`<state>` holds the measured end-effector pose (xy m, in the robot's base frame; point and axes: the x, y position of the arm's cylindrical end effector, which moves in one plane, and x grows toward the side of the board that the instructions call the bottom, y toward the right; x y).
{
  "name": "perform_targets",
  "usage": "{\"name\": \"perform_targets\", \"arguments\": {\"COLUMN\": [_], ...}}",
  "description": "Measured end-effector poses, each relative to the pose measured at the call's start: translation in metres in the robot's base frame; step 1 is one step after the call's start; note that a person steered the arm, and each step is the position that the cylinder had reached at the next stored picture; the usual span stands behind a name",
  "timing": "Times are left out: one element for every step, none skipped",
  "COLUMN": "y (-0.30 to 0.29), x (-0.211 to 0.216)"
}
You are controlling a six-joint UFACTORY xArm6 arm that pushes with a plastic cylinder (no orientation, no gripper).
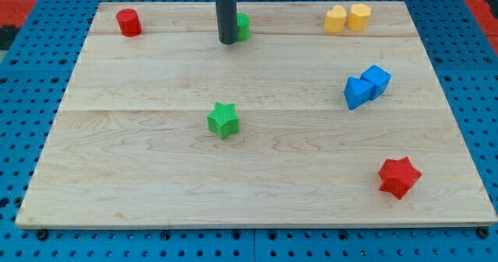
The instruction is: Move yellow heart away from the hexagon
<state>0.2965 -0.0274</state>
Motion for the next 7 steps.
{"name": "perform_targets", "arguments": {"y": [0.085, 0.157, 0.281, 0.295, 0.255, 0.223, 0.206], "x": [0.0, 0.0, -0.021, -0.053, -0.073, -0.073, -0.081]}}
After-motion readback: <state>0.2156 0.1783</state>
